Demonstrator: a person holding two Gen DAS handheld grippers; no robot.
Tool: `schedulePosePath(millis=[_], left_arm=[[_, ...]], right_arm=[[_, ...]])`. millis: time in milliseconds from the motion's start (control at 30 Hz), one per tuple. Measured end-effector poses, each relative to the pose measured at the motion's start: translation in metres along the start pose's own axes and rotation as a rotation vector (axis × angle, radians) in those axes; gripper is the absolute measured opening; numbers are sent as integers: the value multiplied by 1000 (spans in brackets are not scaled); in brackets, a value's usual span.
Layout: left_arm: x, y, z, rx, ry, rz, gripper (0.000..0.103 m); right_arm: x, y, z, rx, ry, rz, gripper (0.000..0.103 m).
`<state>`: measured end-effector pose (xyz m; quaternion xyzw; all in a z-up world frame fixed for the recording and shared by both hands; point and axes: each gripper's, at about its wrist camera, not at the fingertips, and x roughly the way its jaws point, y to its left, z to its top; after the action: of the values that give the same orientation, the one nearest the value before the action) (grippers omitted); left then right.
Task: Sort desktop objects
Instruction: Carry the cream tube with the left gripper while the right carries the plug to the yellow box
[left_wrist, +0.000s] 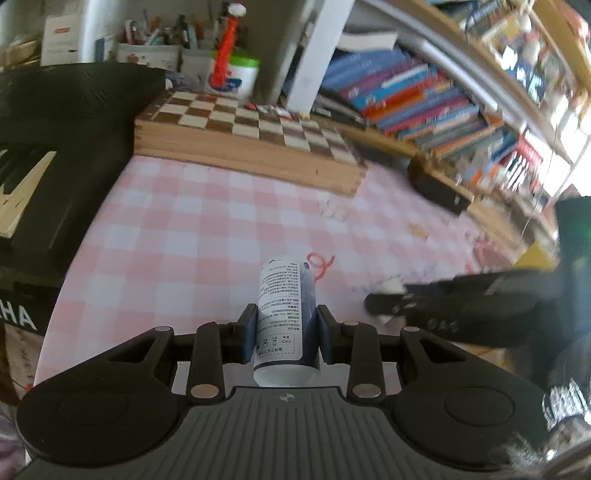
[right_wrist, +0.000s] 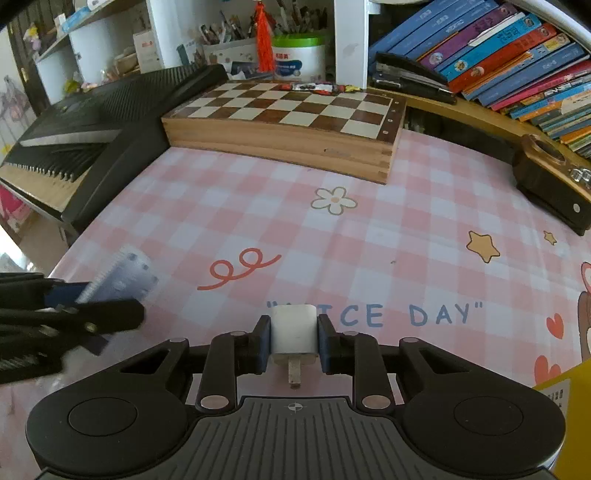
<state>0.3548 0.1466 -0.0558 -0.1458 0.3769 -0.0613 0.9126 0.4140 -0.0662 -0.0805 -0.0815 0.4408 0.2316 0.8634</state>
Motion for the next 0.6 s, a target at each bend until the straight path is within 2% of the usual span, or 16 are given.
schedulePosePath(millis=[367,600], left_arm=[[-43,-2,-4,-96,-75,-127,30],[-74,-1,-20,-127,-76,-190,30]], right_arm=[[-47,14,-2,39,-63,65,24],[-88,26,-16,79,-105,75,24]])
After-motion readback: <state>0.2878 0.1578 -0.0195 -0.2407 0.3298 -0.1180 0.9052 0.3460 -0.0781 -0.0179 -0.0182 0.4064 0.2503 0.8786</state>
